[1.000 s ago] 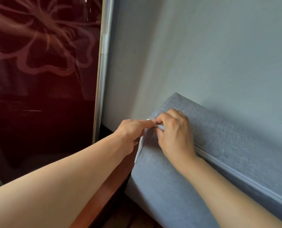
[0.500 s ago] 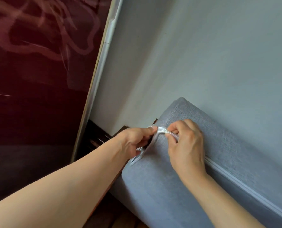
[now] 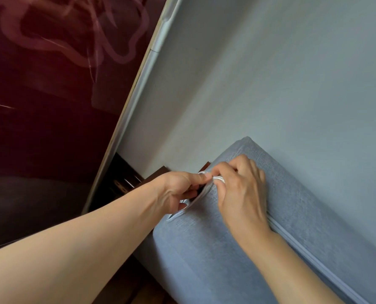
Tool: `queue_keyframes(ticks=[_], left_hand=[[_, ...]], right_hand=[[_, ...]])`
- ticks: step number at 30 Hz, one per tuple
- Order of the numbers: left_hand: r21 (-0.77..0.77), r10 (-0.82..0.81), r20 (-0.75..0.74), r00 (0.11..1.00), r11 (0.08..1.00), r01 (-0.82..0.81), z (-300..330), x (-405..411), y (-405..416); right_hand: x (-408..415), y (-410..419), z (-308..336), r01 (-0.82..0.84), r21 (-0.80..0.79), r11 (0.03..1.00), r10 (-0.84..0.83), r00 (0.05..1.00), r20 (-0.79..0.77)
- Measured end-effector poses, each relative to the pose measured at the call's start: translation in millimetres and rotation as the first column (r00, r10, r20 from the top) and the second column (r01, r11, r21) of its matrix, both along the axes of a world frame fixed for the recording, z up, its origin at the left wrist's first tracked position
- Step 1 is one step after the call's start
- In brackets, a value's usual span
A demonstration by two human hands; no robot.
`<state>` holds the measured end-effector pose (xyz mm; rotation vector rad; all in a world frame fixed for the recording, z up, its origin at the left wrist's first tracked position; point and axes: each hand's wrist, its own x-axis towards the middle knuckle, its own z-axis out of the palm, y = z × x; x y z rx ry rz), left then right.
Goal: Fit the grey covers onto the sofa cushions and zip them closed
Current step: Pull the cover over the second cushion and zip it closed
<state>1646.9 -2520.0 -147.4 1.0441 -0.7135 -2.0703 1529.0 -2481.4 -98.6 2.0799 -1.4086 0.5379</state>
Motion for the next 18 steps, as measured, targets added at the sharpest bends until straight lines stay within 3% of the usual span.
queue_keyframes(ticks=[9, 18], left_hand=[[-0.04, -0.016, 0.017, 1.0, 0.999, 0.017, -5.6, 0.9, -0.2], [-0.001, -0.06, 0.039, 0.997, 0.998, 0.06, -5.0, 2.5, 0.0]], right_hand=[[1.7, -5.7, -2.7, 0.058, -0.028, 0.998, -0.06, 0.995, -0.076], [-0.3, -6.6, -4.4, 0.017, 0.001, 1.0, -0.017, 1.0, -0.017]])
